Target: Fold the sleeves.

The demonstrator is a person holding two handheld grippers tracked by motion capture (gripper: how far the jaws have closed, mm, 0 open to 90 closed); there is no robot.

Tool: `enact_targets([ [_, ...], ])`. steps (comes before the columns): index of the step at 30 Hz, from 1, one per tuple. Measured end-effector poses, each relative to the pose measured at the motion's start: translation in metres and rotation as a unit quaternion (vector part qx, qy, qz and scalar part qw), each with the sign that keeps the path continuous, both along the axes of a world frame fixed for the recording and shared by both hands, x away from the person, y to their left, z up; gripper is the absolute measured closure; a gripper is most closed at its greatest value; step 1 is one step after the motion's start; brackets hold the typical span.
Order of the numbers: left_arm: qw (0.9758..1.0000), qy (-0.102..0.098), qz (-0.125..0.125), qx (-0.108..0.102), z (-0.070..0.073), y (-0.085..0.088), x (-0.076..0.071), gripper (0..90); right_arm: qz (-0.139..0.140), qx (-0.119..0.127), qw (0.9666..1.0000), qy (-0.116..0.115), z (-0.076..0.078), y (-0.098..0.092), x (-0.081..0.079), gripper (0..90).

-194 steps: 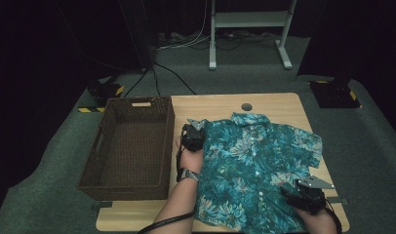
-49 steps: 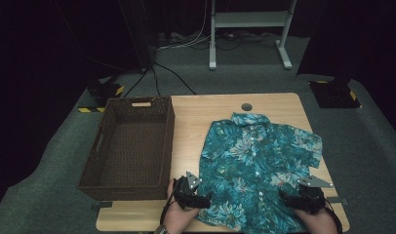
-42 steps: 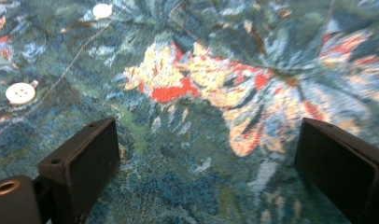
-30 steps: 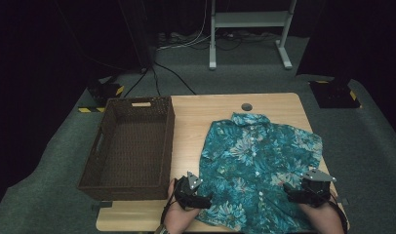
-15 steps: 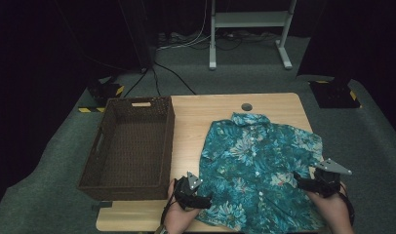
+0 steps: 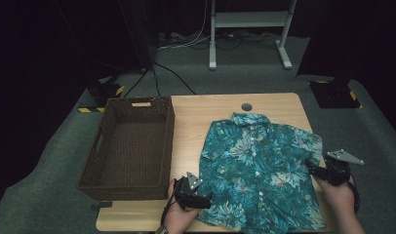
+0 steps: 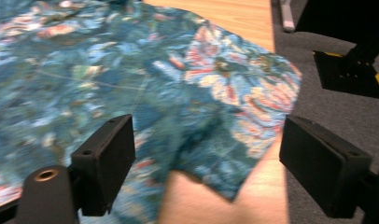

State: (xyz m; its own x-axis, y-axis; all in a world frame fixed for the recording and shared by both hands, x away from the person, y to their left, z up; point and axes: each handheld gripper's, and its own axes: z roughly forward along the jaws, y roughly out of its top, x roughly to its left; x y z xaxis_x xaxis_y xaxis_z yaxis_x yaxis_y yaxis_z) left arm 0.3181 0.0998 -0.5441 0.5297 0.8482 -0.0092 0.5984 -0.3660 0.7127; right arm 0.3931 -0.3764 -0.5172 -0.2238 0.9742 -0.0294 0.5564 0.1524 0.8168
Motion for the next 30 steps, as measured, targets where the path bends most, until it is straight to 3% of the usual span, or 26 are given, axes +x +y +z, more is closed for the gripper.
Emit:
enact_targets([
  [14,1.0,-0.001,0.004,0.0,0.0,0.0,0.0,1.0,-0.031,0.005,0.9994,0.016,-0.006,-0.023,0.037,41.6],
  [30,0.9999,-0.003,0.01,0.0,0.0,0.001,-0.001,1.6,-0.042,0.0,0.9986,0.032,-0.011,-0.021,0.068,49.4],
])
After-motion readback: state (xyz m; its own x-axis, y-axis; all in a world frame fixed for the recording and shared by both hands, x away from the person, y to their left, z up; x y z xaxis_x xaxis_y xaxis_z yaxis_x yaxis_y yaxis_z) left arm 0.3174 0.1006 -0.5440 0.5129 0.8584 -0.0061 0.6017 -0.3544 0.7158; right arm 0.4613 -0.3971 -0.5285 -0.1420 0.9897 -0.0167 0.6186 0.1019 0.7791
